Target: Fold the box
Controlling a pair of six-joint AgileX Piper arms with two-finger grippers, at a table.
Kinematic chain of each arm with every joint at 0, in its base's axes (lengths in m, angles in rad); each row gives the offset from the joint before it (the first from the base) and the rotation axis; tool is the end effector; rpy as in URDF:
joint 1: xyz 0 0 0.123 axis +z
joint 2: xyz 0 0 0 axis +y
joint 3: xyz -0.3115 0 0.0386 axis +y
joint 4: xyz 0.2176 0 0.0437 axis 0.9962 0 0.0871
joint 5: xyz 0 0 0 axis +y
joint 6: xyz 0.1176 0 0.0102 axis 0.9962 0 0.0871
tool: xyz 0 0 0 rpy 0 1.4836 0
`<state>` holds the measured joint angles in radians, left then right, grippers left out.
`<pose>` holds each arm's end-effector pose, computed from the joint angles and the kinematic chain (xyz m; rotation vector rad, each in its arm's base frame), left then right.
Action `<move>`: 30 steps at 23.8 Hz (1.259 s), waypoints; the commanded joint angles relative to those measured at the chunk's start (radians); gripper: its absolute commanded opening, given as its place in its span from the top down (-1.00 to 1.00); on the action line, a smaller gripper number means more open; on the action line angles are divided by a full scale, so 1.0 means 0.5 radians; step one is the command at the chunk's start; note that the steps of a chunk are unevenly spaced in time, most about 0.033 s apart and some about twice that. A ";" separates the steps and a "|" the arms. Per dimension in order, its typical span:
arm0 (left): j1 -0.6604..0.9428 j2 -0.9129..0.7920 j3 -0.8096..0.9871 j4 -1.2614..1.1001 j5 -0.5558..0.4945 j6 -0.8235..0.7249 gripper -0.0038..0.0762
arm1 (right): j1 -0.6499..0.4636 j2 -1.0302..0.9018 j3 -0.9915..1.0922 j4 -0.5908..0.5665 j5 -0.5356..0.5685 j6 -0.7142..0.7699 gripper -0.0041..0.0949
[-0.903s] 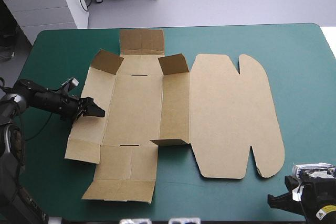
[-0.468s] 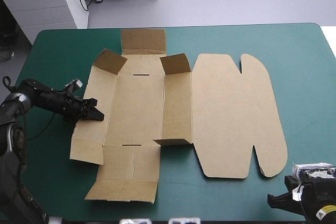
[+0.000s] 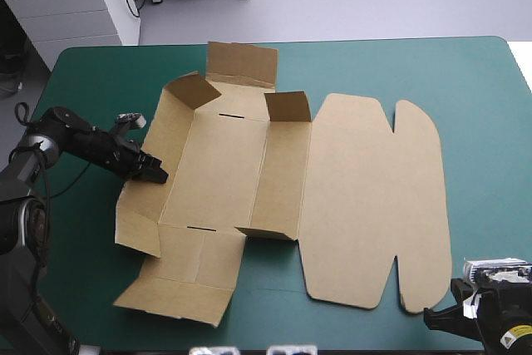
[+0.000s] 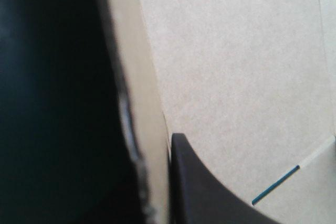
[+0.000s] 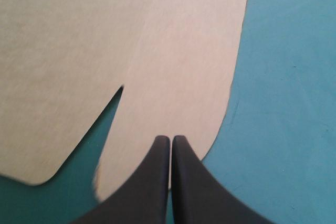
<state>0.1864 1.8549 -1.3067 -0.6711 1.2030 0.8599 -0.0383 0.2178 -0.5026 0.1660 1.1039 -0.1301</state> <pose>0.3394 -0.0057 0.2390 0.5474 2.7412 -0.8308 -0.0113 0.0179 0.2535 -0.0952 2.2884 0.1218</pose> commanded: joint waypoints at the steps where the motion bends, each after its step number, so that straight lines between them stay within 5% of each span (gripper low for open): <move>1: -0.169 -0.155 -0.230 0.170 -0.055 0.109 0.92 | 0.002 0.031 -0.045 0.005 -0.104 -0.004 0.93; 14: -1.094 -0.181 -0.959 1.179 -0.427 0.092 0.92 | 0.002 0.031 -0.045 0.005 -0.104 -0.004 0.93; 30: -2.186 -0.304 -1.005 2.385 -0.656 -0.284 0.92 | 0.002 0.031 -0.045 0.005 -0.104 -0.004 0.93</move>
<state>-0.8614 1.7637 -1.7723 0.4656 0.9387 0.7321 -0.0383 0.2178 -0.5026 0.1660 1.1039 -0.1301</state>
